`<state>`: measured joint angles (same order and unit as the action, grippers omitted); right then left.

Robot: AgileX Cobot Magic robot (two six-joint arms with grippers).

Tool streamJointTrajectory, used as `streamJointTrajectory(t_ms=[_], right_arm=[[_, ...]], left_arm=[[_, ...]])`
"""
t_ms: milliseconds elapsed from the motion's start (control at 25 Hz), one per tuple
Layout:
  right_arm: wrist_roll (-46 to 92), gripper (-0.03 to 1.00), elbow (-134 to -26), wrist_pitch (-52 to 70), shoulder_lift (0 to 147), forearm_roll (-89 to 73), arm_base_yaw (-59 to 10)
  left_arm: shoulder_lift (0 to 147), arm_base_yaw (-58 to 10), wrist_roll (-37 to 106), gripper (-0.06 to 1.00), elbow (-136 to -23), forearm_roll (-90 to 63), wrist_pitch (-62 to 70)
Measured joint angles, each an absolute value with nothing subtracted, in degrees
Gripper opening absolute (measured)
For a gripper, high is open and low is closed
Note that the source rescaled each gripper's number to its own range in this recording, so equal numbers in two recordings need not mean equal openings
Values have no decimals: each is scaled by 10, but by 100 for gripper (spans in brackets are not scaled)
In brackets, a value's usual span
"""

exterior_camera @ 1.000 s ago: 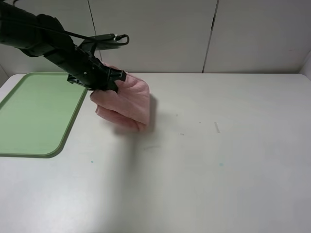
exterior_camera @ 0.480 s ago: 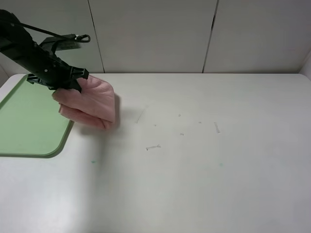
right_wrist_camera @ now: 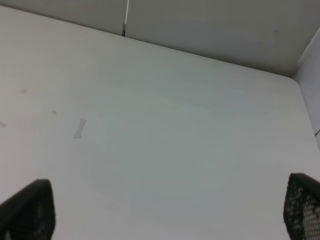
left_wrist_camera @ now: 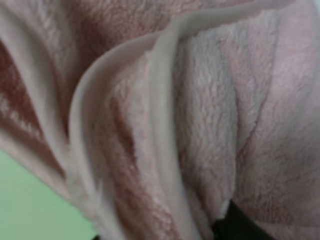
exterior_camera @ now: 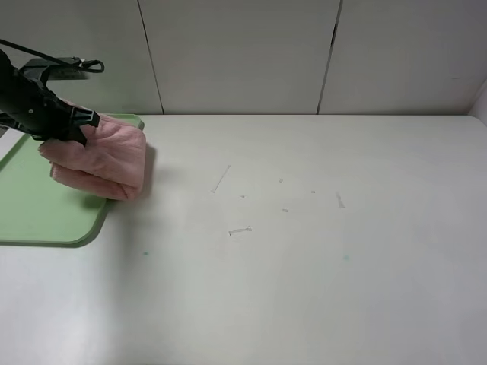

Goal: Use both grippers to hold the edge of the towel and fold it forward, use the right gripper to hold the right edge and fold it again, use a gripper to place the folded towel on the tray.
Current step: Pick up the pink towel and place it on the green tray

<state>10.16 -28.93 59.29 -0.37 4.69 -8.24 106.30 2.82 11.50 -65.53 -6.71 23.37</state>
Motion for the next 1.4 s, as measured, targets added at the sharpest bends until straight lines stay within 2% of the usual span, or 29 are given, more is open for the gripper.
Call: streamJointTrajectory(t_ms=[360, 1160, 1400], right_arm=[[102, 100, -289, 593, -4, 47, -82], [102, 100, -289, 593, -4, 47, -82], [102, 100, -289, 593, -4, 47, -82]], left_arm=[[1065, 71, 115, 17, -655, -27, 234], [1092, 77, 115, 17, -653, 29, 235], [1092, 97, 115, 17, -653, 67, 256]])
